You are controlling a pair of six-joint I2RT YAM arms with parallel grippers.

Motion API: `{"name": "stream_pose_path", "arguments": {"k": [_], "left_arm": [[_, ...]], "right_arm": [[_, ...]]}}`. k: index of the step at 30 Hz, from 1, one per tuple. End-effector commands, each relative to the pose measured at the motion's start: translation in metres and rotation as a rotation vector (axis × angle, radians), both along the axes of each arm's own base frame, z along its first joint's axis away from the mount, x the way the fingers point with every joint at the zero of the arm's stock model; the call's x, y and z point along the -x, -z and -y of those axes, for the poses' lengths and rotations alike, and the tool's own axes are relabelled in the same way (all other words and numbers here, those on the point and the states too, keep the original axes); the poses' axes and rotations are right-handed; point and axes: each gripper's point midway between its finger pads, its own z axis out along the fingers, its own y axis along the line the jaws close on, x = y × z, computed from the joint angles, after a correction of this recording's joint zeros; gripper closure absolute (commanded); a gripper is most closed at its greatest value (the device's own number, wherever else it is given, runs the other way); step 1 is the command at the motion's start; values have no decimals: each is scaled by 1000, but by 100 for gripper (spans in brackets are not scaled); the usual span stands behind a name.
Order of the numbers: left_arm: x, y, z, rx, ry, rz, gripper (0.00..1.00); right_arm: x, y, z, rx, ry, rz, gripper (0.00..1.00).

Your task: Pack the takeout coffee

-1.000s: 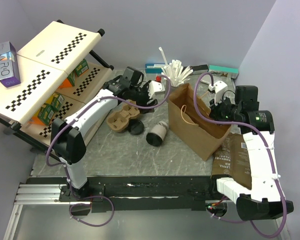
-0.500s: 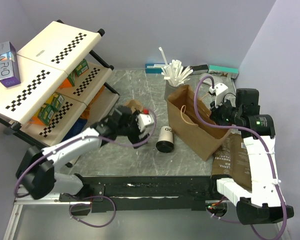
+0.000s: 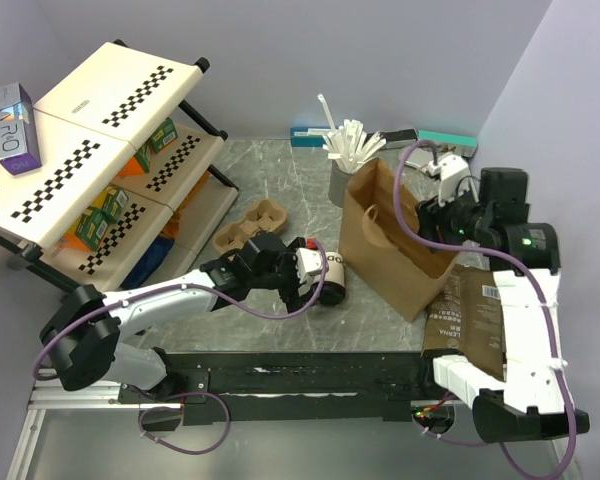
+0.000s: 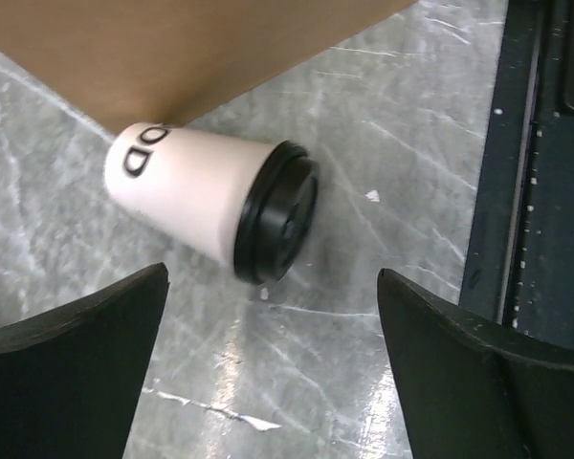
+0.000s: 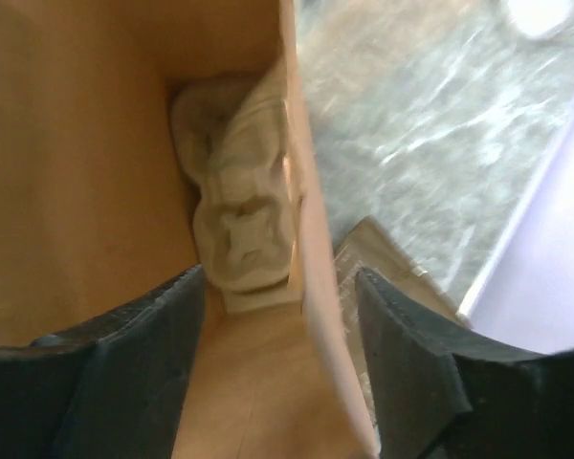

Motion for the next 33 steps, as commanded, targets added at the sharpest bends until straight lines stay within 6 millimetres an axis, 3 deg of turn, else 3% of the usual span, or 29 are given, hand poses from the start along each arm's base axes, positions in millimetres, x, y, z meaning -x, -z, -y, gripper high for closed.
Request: {"name": "stream_pose_path", "arguments": {"k": [1,5,6,8,13,18,26,29,30,32,33], "left_arm": [[5,-6,13,46,62,1,6],[7,-2,14,34,85,1,8],[8,1,14,27,87,0,10],[6,2,13,22,86,14,12],[2,9,9,5,68,29,19],[1,16,6,-10,49,21,24],[-9,29,0,-54,16,65,25],[-16,31,-1,-62,-15,79,28],[-20,31,0,-60,-33,89,29],[-28,29,0,-63,-61,96,30],[-31,29,-2,-71,-70,97,30]], "right_arm": [[15,-79,8,18,38,214,23],[37,-123,-3,21,-54,340,20],[49,-134,-16,-9,-128,374,21],[64,-132,-32,-28,-237,366,25],[98,-98,-73,-83,-519,304,41],[96,-73,-97,-42,-684,288,53],[94,-73,-119,22,-813,344,55],[96,-56,-132,6,-849,299,57],[99,-41,-138,10,-875,271,58],[92,-36,-148,-11,-852,291,62],[89,-20,-150,6,-841,266,64]]}}
